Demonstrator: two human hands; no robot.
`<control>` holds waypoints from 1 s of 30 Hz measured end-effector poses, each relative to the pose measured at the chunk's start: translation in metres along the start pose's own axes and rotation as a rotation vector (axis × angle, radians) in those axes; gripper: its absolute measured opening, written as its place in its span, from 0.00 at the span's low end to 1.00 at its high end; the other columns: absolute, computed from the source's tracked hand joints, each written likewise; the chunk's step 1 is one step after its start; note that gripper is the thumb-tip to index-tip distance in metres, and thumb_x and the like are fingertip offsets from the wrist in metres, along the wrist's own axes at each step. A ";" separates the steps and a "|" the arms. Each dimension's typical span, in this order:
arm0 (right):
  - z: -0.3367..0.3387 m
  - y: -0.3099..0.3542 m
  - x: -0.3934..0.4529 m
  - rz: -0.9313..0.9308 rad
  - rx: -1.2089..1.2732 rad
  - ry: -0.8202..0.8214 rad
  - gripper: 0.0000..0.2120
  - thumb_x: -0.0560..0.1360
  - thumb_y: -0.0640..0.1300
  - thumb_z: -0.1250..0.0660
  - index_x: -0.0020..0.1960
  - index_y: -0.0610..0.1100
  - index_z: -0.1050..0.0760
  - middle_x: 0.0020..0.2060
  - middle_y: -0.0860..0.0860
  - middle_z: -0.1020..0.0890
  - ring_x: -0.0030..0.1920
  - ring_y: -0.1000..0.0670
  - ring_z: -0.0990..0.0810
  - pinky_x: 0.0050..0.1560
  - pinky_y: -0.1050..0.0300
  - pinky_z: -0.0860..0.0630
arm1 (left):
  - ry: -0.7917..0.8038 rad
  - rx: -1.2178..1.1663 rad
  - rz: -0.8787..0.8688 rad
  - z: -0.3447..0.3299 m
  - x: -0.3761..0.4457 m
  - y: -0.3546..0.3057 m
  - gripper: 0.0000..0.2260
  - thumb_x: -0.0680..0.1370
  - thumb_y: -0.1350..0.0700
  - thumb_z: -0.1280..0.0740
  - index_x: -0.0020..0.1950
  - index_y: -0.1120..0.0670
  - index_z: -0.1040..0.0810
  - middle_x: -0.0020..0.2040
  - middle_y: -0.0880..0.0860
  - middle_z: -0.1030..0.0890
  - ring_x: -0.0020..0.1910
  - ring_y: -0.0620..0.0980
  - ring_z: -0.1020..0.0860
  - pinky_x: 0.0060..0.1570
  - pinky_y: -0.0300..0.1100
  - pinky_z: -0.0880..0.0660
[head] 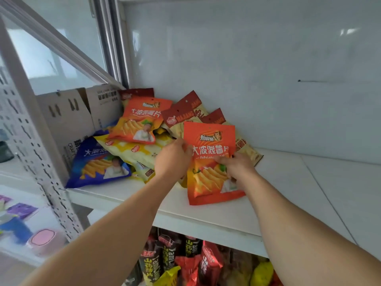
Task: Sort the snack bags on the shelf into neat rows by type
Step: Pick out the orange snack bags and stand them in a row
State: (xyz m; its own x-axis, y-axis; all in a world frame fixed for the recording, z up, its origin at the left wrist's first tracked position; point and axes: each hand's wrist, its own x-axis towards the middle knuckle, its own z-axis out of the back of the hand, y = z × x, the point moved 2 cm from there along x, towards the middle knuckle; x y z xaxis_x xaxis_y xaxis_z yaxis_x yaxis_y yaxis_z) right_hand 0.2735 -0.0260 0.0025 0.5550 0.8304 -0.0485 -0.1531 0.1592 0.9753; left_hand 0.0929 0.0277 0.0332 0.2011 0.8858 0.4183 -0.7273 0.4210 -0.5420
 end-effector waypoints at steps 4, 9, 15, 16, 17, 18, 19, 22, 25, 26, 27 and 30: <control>-0.015 0.019 -0.018 0.028 0.044 0.001 0.08 0.71 0.50 0.23 0.44 0.49 0.21 0.36 0.52 0.17 0.34 0.49 0.21 0.32 0.59 0.28 | -0.048 -0.048 -0.005 0.023 0.004 0.013 0.15 0.82 0.47 0.40 0.60 0.53 0.20 0.57 0.53 0.18 0.53 0.56 0.21 0.45 0.46 0.25; -0.039 0.041 -0.032 0.050 0.086 -0.070 0.09 0.74 0.46 0.25 0.39 0.48 0.24 0.23 0.55 0.25 0.19 0.55 0.28 0.22 0.64 0.36 | -0.064 -0.077 0.018 0.046 0.016 0.036 0.16 0.82 0.44 0.42 0.61 0.50 0.21 0.55 0.52 0.19 0.45 0.53 0.22 0.39 0.44 0.26; -0.077 0.060 -0.030 0.014 0.064 -0.166 0.08 0.74 0.47 0.25 0.41 0.46 0.22 0.28 0.50 0.24 0.24 0.50 0.30 0.23 0.63 0.36 | -0.106 -0.122 0.006 0.080 0.060 0.078 0.17 0.82 0.44 0.42 0.64 0.51 0.23 0.59 0.53 0.22 0.54 0.52 0.26 0.49 0.48 0.28; -0.084 0.062 -0.029 0.010 0.052 -0.188 0.08 0.74 0.48 0.25 0.42 0.46 0.21 0.28 0.50 0.23 0.24 0.50 0.30 0.23 0.64 0.36 | -0.110 -0.114 0.010 0.085 0.072 0.087 0.19 0.82 0.44 0.42 0.67 0.52 0.25 0.64 0.54 0.24 0.60 0.54 0.28 0.56 0.50 0.28; -0.091 0.064 -0.028 0.007 0.041 -0.209 0.08 0.74 0.49 0.25 0.43 0.46 0.21 0.29 0.49 0.22 0.25 0.49 0.29 0.22 0.64 0.35 | -0.104 -0.096 0.016 0.088 0.085 0.098 0.21 0.82 0.44 0.42 0.70 0.54 0.28 0.69 0.56 0.27 0.67 0.57 0.31 0.64 0.53 0.31; -0.098 0.065 -0.026 0.005 0.035 -0.231 0.08 0.73 0.50 0.25 0.44 0.46 0.20 0.31 0.49 0.21 0.26 0.49 0.27 0.23 0.63 0.34 | -0.079 -0.078 0.033 0.089 0.098 0.109 0.23 0.82 0.44 0.41 0.72 0.56 0.31 0.72 0.58 0.31 0.71 0.59 0.34 0.69 0.55 0.34; -0.105 0.065 -0.024 0.003 0.032 -0.251 0.09 0.73 0.51 0.25 0.45 0.46 0.19 0.33 0.49 0.19 0.27 0.48 0.25 0.24 0.62 0.33 | -0.050 -0.064 0.059 0.089 0.111 0.119 0.26 0.81 0.43 0.41 0.74 0.57 0.33 0.74 0.59 0.33 0.73 0.61 0.37 0.71 0.57 0.37; -0.122 0.062 -0.021 -0.038 0.032 -0.292 0.09 0.73 0.51 0.25 0.45 0.46 0.20 0.34 0.48 0.19 0.28 0.48 0.25 0.26 0.61 0.32 | 0.057 -0.064 0.141 0.080 0.141 0.144 0.34 0.79 0.37 0.40 0.76 0.58 0.37 0.75 0.61 0.34 0.72 0.63 0.36 0.71 0.60 0.37; -0.131 0.061 -0.022 -0.068 0.023 -0.338 0.09 0.73 0.51 0.25 0.45 0.45 0.20 0.33 0.48 0.20 0.26 0.49 0.28 0.23 0.62 0.35 | 0.148 -0.093 0.207 0.071 0.159 0.158 0.40 0.76 0.32 0.38 0.78 0.57 0.41 0.73 0.61 0.32 0.71 0.64 0.33 0.70 0.58 0.37; -0.133 0.062 -0.022 -0.070 0.016 -0.347 0.09 0.73 0.50 0.25 0.46 0.45 0.20 0.33 0.48 0.20 0.26 0.49 0.28 0.23 0.62 0.35 | 0.153 -0.093 0.222 0.071 0.163 0.159 0.40 0.75 0.32 0.37 0.77 0.58 0.41 0.72 0.61 0.30 0.70 0.64 0.32 0.70 0.57 0.36; -0.134 0.063 -0.022 -0.066 0.011 -0.354 0.09 0.74 0.50 0.25 0.47 0.45 0.20 0.34 0.48 0.19 0.27 0.49 0.27 0.24 0.61 0.35 | 0.149 -0.096 0.230 0.071 0.166 0.161 0.41 0.74 0.33 0.34 0.76 0.58 0.40 0.71 0.61 0.29 0.69 0.64 0.31 0.69 0.57 0.35; -0.137 0.065 -0.021 -0.062 -0.003 -0.364 0.09 0.74 0.50 0.26 0.48 0.45 0.20 0.35 0.48 0.19 0.27 0.50 0.27 0.25 0.61 0.35 | 0.121 -0.116 0.254 0.072 0.173 0.161 0.43 0.70 0.36 0.28 0.76 0.58 0.40 0.70 0.61 0.29 0.69 0.63 0.31 0.68 0.58 0.34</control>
State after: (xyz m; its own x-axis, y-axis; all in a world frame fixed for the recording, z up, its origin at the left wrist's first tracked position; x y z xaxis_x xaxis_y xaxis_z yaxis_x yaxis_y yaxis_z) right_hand 0.1401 0.0399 0.0374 0.8179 0.5747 -0.0268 -0.1125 0.2054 0.9722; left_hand -0.0364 0.2348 0.0710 0.1041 0.9795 0.1726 -0.6855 0.1964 -0.7010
